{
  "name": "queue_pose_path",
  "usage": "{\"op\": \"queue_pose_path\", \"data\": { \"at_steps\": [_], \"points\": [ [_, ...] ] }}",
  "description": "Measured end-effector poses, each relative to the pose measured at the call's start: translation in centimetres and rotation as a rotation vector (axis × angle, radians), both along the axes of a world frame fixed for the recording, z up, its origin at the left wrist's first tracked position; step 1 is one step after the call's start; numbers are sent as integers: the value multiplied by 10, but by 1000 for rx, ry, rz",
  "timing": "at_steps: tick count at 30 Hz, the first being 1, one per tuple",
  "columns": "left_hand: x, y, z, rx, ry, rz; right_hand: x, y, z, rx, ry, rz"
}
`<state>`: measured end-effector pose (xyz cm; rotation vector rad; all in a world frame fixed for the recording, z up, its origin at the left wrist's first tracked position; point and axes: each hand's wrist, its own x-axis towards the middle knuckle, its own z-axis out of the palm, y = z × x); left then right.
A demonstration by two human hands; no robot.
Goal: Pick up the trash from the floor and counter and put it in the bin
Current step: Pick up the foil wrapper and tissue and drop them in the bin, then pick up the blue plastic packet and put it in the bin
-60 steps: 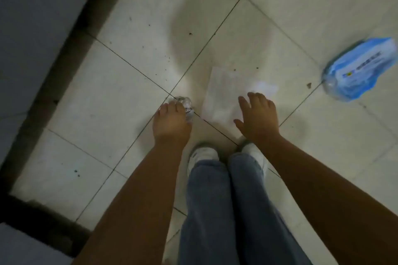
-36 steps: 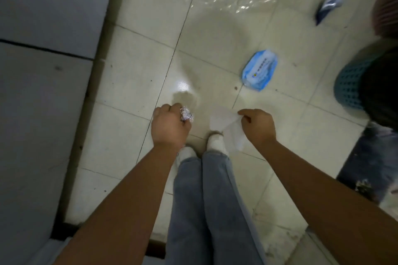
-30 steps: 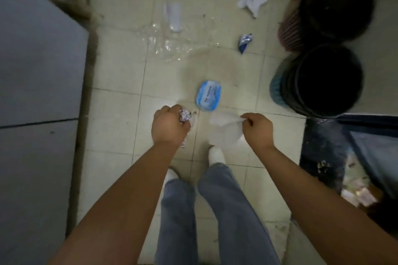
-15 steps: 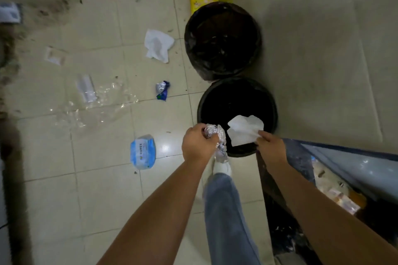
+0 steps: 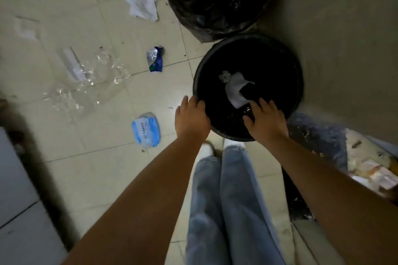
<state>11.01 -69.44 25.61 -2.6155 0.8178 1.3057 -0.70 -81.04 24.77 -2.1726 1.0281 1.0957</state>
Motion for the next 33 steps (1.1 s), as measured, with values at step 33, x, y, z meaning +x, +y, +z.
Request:
{"op": "queue_pose_path", "data": {
  "at_steps": [33],
  "points": [
    [311, 366, -164, 218, -69, -292, 251, 379, -152, -7, 176, -13]
  ]
}}
